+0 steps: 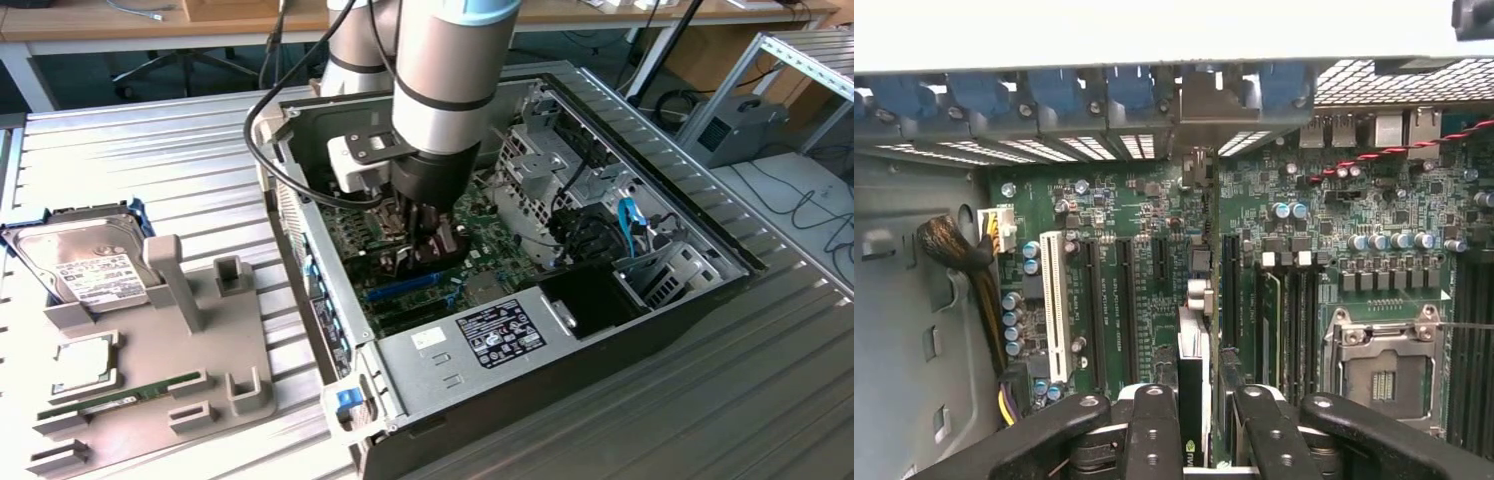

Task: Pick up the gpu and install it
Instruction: 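Insert the gpu into the slot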

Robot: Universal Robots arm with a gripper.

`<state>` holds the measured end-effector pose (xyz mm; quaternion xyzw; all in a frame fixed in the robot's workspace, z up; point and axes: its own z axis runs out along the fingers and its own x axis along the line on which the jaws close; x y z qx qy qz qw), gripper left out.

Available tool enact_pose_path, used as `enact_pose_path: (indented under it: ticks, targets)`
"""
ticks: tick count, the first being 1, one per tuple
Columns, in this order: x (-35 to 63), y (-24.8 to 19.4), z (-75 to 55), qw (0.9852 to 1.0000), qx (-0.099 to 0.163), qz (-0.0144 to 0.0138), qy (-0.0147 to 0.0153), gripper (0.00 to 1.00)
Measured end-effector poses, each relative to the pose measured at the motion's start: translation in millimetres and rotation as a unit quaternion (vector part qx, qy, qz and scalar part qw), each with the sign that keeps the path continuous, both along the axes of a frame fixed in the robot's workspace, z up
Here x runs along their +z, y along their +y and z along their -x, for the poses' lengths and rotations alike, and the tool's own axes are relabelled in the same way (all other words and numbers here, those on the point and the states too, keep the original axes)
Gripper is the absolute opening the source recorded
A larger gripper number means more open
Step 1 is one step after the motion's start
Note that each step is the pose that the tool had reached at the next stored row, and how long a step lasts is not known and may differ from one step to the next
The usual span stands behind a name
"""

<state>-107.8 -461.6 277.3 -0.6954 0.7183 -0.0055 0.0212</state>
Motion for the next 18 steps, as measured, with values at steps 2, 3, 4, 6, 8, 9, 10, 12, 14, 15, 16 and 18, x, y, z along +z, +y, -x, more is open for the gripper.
enact_pose_path:
  ticks: [2,3,4,6,8,9,10,12,14,15,16,18]
  targets:
    - [-0.2,0.0,0.3,1.0000,0.000,0.0020,-0.0001,0.26]
    - [-0.2,-0.1,0.2,1.0000,0.000,0.0033,-0.0001,0.26]
    - [-0.2,-0.1,0.3,1.0000,0.000,0.0041,0.0000,0.26]
    - [-0.2,-0.3,0.3,0.9999,0.000,0.0106,-0.0001,0.26]
    - [-0.2,-0.5,0.3,0.9999,0.000,0.0147,0.0000,0.26]
    - [-0.2,-0.5,0.3,0.9999,0.000,0.0148,0.0000,0.26]
    - [-0.2,-0.5,0.3,0.9999,0.000,0.0148,0.0000,0.26]
    - [-0.4,-0.4,0.3,0.9999,0.000,0.0146,0.0000,0.26]
    - [-1.7,-0.5,0.3,0.9999,0.000,0.0117,0.0000,0.26]
    - [-2.8,-0.4,0.3,0.9999,0.000,0.0105,-0.0001,0.26]
    - [-3.7,-0.4,0.3,0.9999,0.000,0.0102,-0.0001,0.26]
    - [-5.0,-0.5,1.3,0.9999,0.000,0.0101,0.0000,0.26]
